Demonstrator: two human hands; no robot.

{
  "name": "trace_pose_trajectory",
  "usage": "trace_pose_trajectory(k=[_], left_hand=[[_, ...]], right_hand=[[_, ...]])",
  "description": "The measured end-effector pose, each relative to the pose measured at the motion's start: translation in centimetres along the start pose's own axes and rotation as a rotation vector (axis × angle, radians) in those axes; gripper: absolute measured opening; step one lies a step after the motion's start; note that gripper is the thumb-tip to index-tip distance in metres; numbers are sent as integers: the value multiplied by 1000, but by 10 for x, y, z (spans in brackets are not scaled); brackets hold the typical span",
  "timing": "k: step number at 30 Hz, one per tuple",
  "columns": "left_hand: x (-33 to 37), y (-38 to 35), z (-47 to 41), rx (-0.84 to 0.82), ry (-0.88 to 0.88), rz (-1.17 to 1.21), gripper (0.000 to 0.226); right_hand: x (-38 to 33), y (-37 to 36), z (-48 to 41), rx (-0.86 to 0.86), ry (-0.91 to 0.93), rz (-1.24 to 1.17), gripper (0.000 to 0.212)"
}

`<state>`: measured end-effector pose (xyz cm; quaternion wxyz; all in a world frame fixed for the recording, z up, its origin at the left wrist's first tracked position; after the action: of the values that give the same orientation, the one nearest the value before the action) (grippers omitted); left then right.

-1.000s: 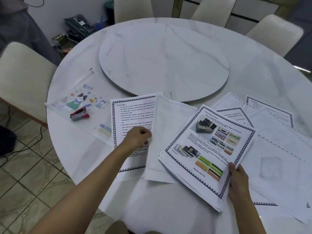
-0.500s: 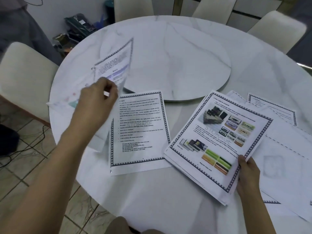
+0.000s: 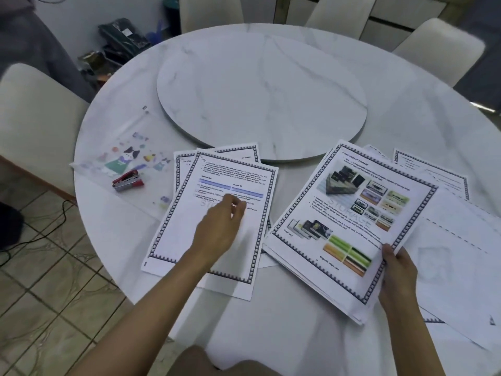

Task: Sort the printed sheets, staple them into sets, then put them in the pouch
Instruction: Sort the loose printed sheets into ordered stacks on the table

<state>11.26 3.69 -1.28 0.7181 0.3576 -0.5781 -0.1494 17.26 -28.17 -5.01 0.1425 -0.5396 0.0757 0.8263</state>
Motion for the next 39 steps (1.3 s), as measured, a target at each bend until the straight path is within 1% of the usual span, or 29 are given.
trace_pose_trajectory(k=[3,5,7,9,11,14,16,19,22,24,26,28,30,32,34,36,39], left_hand=[[-21,26,-5,136,56,39,33],[-40,45,-7,223,134,57,31],[-60,61,-6,285,239,18,33],[-80,71,-2,280,334,-14,38],[-100,74,2,232,409,-7,44],[-117,72,8,194,467,-1,45],[-116,70,10,224,460,-33,45],[-106,65,9,272,403,-152,47],[-99,59,5,240,386,-201,55],[-98,56,4,211,417,-223,56],[-99,56,5,177,447,-252,50],[-99,58,6,155,404,-279,40],[-95,63,7,234,281,-248,30],[-84,72,12,385,166,-186,23],[-71,84,16,495,77,-117,20],[-60,94,18,539,2,-82,19],[-50,107,17,586,-8,-5,24]], right_hand=[[0,1,-3,20,10,18,19],[1,2,-5,52,19,27,17],[2,2,-6,60,26,18,20],[2,1,-6,59,28,20,26],[2,-2,-4,61,32,36,29],[3,-7,-3,49,25,57,26],[3,-10,-2,38,23,58,20],[1,-13,-2,19,30,55,19],[-1,-11,-5,19,42,57,19],[-4,-9,-6,26,44,68,18],[-5,-7,-7,37,43,75,19],[-6,-6,-6,39,39,60,19],[-8,-5,-4,40,42,49,17],[-8,-6,-3,34,43,39,18],[-6,-7,-2,27,32,34,18],[-3,-8,-2,23,19,35,19],[-1,-12,-2,22,13,56,18]])
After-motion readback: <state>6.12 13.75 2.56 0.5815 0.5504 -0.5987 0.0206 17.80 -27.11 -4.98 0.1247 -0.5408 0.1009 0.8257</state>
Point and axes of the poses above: each hand's wrist, its own z-axis away from the middle knuckle, its own y-axis out of the back of the hand, x = y × z, the point moved 3 cm from there along -z, towards the middle knuckle, and after that the axes turned 4 degrees about -y, right-handed, at the moved point
